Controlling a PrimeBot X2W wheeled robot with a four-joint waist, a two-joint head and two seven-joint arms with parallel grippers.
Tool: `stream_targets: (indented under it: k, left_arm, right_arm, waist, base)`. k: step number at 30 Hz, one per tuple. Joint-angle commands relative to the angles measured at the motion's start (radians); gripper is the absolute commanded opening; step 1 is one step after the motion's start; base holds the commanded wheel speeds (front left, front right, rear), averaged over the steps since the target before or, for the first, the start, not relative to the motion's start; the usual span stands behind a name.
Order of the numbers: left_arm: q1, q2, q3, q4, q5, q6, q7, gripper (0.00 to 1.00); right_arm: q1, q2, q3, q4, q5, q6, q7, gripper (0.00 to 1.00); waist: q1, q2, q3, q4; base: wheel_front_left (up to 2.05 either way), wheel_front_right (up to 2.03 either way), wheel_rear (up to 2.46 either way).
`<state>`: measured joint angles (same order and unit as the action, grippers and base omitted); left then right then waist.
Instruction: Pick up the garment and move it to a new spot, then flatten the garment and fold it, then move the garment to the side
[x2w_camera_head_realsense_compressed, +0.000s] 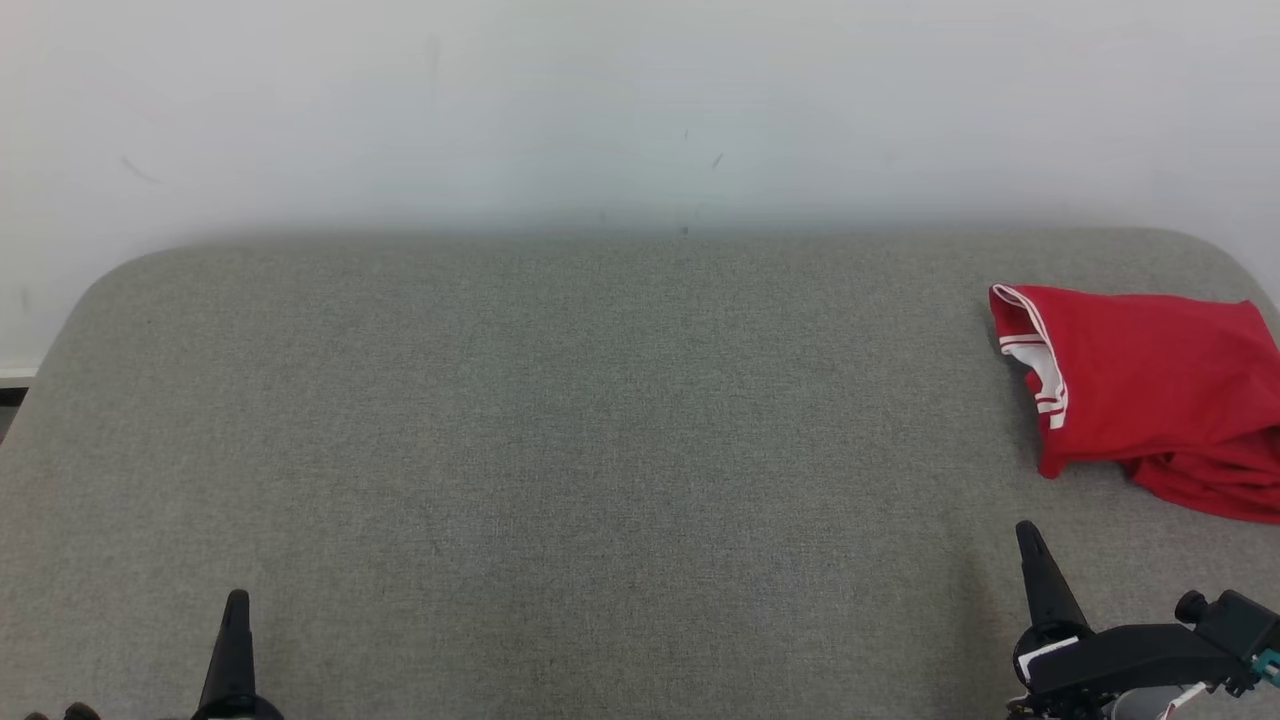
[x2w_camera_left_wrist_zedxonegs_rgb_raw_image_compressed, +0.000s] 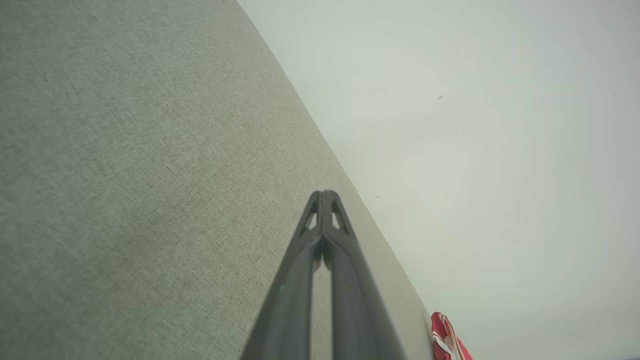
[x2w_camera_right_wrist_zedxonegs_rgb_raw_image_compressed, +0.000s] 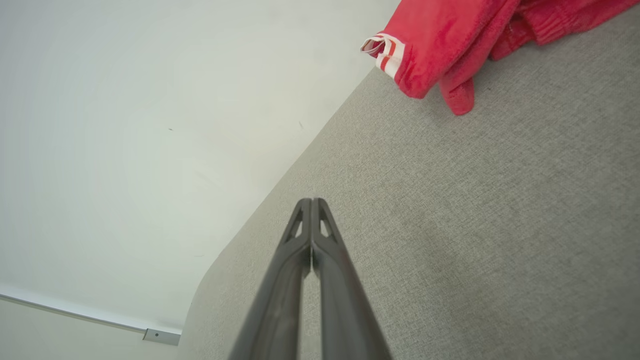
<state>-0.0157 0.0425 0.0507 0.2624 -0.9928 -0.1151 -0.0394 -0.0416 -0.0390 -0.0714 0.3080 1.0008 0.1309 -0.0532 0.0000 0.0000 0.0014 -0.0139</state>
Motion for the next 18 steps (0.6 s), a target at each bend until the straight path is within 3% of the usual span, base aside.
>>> stream_targets:
  k: [1, 18]
  left_arm:
    - [-0.027, 0.008, 0.009, -0.015, -0.042, -0.007, 0.009, 0.00]
    - [-0.043, 0.009, 0.030, -0.021, -0.210, -0.009, 0.055, 0.00]
  right_arm:
    - [-0.024, -0.009, -0.005, -0.016, 0.040, 0.000, 0.008, 0.00]
    - [-0.034, -0.011, -0.010, -0.034, 0.204, 0.000, 0.049, 0.00]
  waist:
    - [0.0000, 0.0000, 0.000, 0.000]
    - [0.0000, 0.0000, 0.001, 0.003]
  base:
    - [0.00, 0.00, 0.00]
    - [0.00, 0.00, 0.00]
